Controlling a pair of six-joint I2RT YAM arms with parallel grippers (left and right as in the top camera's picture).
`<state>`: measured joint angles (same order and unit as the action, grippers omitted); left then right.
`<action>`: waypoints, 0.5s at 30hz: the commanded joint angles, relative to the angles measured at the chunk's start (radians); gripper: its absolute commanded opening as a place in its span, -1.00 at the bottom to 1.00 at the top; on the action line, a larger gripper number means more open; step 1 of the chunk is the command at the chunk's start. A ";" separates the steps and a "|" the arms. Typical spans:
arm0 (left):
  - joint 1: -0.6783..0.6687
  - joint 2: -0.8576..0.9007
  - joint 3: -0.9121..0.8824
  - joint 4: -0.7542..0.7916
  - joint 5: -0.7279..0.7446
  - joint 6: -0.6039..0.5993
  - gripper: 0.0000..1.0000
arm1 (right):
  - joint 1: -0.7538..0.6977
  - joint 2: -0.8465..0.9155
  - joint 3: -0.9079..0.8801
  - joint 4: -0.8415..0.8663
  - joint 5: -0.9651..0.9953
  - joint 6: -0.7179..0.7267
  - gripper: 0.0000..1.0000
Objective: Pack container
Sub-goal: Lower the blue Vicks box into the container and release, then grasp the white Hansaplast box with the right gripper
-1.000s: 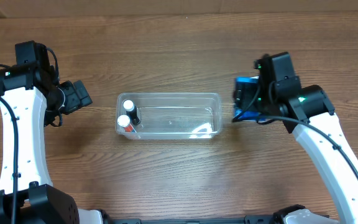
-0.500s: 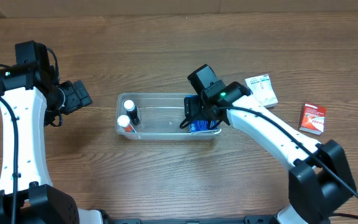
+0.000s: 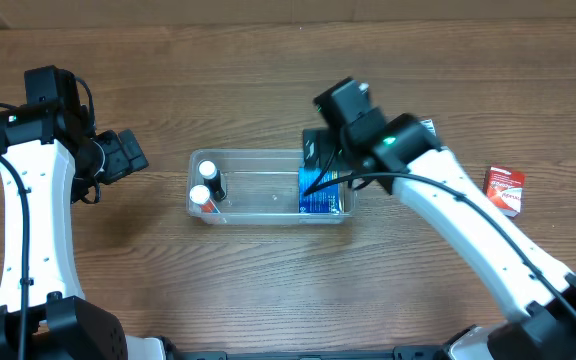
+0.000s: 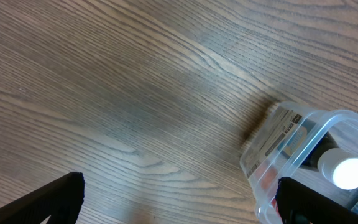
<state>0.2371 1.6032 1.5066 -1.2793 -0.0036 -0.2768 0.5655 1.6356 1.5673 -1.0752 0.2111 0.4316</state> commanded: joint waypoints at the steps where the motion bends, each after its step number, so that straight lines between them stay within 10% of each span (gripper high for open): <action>1: -0.002 -0.020 -0.003 -0.002 0.000 0.031 1.00 | -0.165 -0.035 0.106 -0.019 0.120 -0.098 1.00; 5: -0.002 -0.020 -0.003 -0.002 0.001 0.038 1.00 | -0.586 0.061 0.098 0.004 -0.147 -0.454 1.00; 15: -0.002 -0.020 -0.003 0.001 0.001 0.038 1.00 | -0.586 0.365 0.094 0.032 -0.215 -0.614 1.00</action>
<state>0.2371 1.6032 1.5063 -1.2789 -0.0036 -0.2546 -0.0483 1.9766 1.6585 -1.0485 0.0353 -0.1242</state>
